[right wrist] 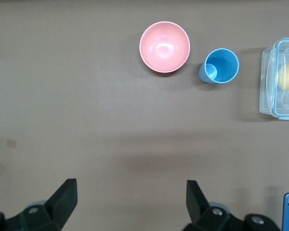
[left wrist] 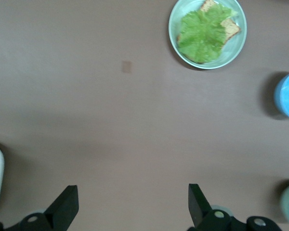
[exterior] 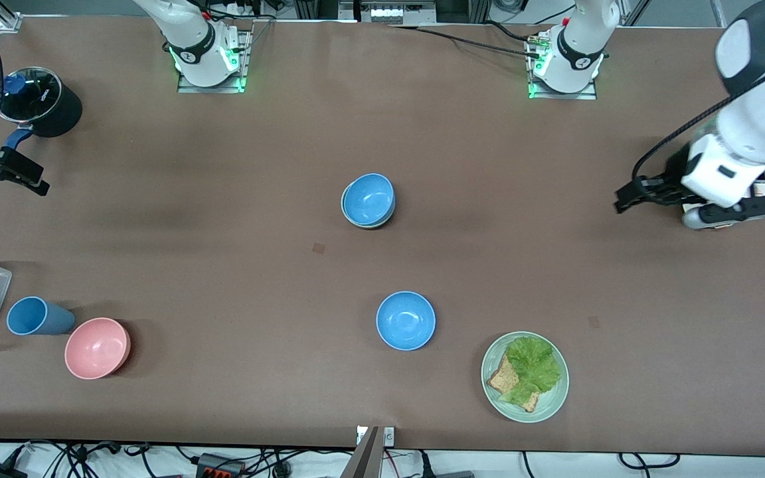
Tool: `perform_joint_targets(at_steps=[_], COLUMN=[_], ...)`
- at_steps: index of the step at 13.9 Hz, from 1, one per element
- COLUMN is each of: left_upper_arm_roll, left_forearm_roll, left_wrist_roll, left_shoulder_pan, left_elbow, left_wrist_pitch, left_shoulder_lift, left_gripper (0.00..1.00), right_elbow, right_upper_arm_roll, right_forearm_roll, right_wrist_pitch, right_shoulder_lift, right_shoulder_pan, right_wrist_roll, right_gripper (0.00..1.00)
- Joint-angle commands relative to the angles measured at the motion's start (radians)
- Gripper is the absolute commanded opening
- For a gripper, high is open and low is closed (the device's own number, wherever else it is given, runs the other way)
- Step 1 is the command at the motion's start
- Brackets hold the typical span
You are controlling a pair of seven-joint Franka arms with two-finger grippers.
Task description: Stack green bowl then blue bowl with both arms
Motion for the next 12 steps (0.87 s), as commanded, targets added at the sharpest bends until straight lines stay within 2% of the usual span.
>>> perform_joint_targets(at_steps=[1,3,5,12], left_upper_arm_roll=[0.021,0.025,0.03,0.047], left_forearm_roll=[0.031,0.033,0.033,0.025], left_wrist_roll=[0.045,0.012,-0.007,0.021], left_shoulder_pan=[-0.013,-0.015,-0.031,-0.036], left_elbow=[-0.024,-0.026,-0.015,0.005], left_wrist_pitch=[-0.007,-0.043,-0.138,-0.145], left_shoulder_lift=[-0.056,-0.058,-0.066,-0.103], left_gripper=[1.0,1.0,1.0,1.0], right_elbow=[-0.001,-0.001,0.011,0.011], right_upper_arm_roll=[0.011,0.012,0.014,0.017], right_forearm_roll=[0.001,0.001,0.0,-0.002], right_wrist_pitch=[-0.009,-0.009,-0.01,-0.01], right_shoulder_lift=[-0.012,-0.012,-0.012,-0.011], right_shoulder_pan=[-0.009,-0.009,-0.008,0.011], right_wrist_roll=[0.004,0.004,-0.002,0.001], right_gripper=[1.0,1.0,1.0,1.0])
